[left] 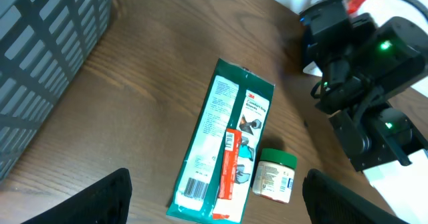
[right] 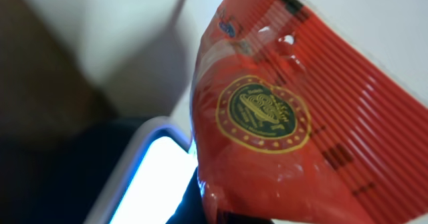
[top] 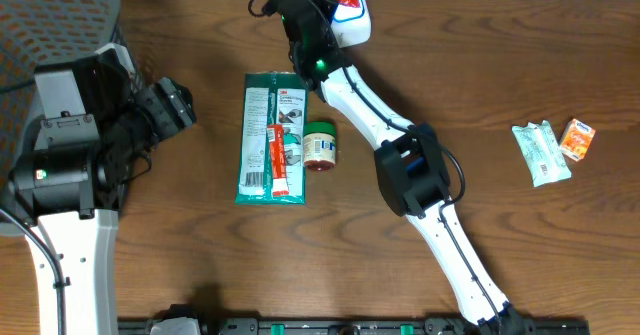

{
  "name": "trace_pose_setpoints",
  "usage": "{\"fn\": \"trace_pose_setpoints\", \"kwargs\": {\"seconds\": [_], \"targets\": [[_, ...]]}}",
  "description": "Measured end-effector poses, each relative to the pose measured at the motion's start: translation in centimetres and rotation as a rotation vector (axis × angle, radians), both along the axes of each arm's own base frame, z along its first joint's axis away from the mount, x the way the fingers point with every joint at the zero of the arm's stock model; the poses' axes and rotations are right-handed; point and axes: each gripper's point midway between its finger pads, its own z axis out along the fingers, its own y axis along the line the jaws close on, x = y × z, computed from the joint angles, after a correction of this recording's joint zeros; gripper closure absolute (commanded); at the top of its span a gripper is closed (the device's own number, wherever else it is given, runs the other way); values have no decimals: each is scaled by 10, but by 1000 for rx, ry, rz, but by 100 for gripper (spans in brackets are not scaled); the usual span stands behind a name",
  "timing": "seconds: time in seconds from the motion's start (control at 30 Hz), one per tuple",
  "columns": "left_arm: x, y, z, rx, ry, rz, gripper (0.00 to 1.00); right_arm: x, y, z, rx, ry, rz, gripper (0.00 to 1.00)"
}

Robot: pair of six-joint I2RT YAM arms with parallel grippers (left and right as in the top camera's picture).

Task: Scan the item barcode
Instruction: 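Hold the Hacks bag against the white scanner with the right gripper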

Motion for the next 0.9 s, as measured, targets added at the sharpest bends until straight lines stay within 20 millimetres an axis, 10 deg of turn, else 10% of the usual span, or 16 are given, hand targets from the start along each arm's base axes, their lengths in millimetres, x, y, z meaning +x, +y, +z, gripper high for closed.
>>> {"fn": "trace_pose_setpoints", "kwargs": {"seconds": [0.9], "targets": [[0,0,0,0,0,0,18,-5,7,-25,143,73,12,99]]}}
